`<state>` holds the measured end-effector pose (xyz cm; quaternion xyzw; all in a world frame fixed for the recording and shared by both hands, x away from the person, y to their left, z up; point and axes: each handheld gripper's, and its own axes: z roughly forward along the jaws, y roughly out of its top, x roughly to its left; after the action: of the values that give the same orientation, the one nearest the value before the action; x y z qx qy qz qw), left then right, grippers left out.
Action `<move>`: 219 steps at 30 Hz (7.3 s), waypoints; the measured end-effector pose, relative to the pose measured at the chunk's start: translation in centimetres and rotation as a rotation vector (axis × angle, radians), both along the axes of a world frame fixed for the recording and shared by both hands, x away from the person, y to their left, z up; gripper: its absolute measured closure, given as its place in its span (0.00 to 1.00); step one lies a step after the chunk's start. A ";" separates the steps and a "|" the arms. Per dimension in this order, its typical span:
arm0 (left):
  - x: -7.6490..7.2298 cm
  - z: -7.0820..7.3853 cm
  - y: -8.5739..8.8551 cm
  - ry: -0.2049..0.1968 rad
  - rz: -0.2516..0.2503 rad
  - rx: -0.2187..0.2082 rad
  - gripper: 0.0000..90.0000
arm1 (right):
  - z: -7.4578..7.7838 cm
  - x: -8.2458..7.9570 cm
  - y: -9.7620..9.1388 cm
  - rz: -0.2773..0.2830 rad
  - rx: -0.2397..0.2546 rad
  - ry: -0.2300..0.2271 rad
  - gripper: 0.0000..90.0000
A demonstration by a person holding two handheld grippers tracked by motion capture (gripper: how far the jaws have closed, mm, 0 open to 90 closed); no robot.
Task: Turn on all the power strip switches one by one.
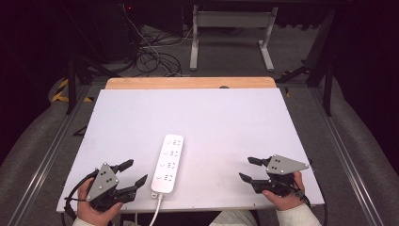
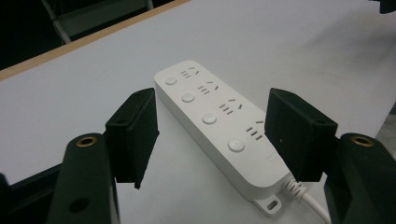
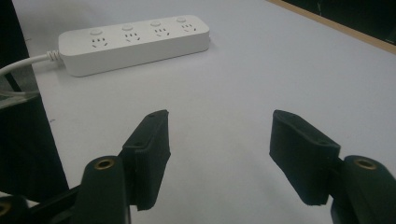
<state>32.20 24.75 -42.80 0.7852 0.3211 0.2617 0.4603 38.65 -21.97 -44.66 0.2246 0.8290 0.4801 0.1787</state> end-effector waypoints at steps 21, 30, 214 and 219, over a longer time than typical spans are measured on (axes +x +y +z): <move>2.1 0.7 -2.5 0.068 -0.064 0.010 0.46 | -0.1 0.0 0.1 0.011 -0.007 0.004 0.43; 3.5 0.9 -3.4 0.137 -0.132 -0.015 0.52 | -0.4 0.1 0.3 0.030 -0.009 0.009 0.43; 9.5 0.1 -5.0 0.329 -0.049 0.128 1.00 | -0.7 0.3 0.6 0.076 -0.024 0.067 0.43; 9.4 0.6 -4.9 0.321 -0.052 0.119 1.00 | -0.7 0.3 0.7 0.078 -0.029 0.070 0.43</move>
<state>41.59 19.81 -42.19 0.8508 0.3543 0.1393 0.3623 38.95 -21.32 -45.40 0.2063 0.8496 0.4666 0.1338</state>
